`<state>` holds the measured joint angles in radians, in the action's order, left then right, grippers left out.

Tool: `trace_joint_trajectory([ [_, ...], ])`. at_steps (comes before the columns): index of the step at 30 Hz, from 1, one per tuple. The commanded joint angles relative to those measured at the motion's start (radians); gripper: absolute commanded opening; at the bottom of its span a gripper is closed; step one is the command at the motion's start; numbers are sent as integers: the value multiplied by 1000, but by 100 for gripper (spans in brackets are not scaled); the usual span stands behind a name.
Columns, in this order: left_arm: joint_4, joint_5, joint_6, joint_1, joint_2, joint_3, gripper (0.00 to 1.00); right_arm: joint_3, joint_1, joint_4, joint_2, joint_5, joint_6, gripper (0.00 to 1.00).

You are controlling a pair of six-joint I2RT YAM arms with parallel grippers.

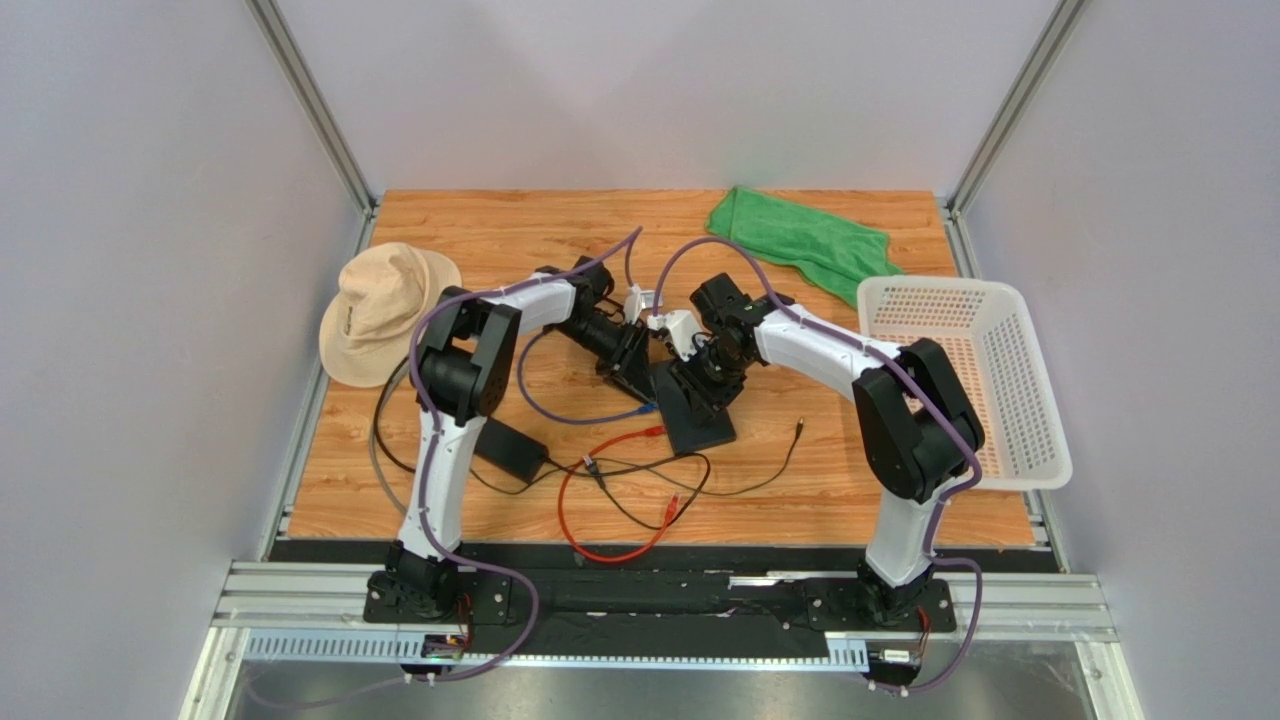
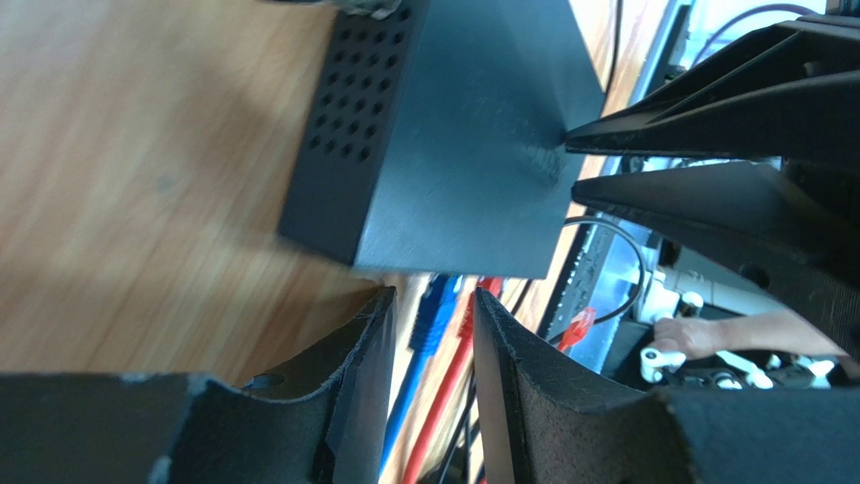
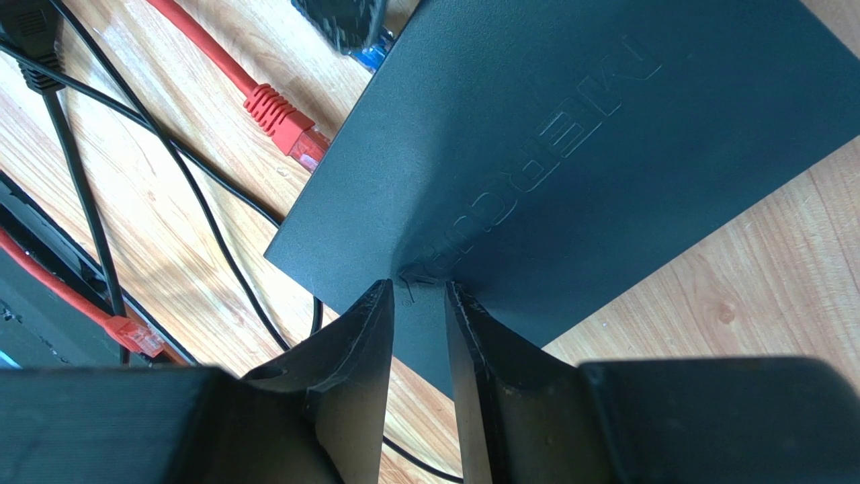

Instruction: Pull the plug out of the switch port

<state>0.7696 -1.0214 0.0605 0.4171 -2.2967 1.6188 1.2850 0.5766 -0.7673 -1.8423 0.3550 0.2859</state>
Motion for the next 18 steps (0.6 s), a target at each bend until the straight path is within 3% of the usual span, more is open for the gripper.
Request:
trace_joint_trajectory([
  [1,33,-37,16,35,-32,52,41,-6,11,3,-11,-34,25,33],
  [18,169,-115,140,40,-101,130,39,10,20,5,-28,-60,32,33],
])
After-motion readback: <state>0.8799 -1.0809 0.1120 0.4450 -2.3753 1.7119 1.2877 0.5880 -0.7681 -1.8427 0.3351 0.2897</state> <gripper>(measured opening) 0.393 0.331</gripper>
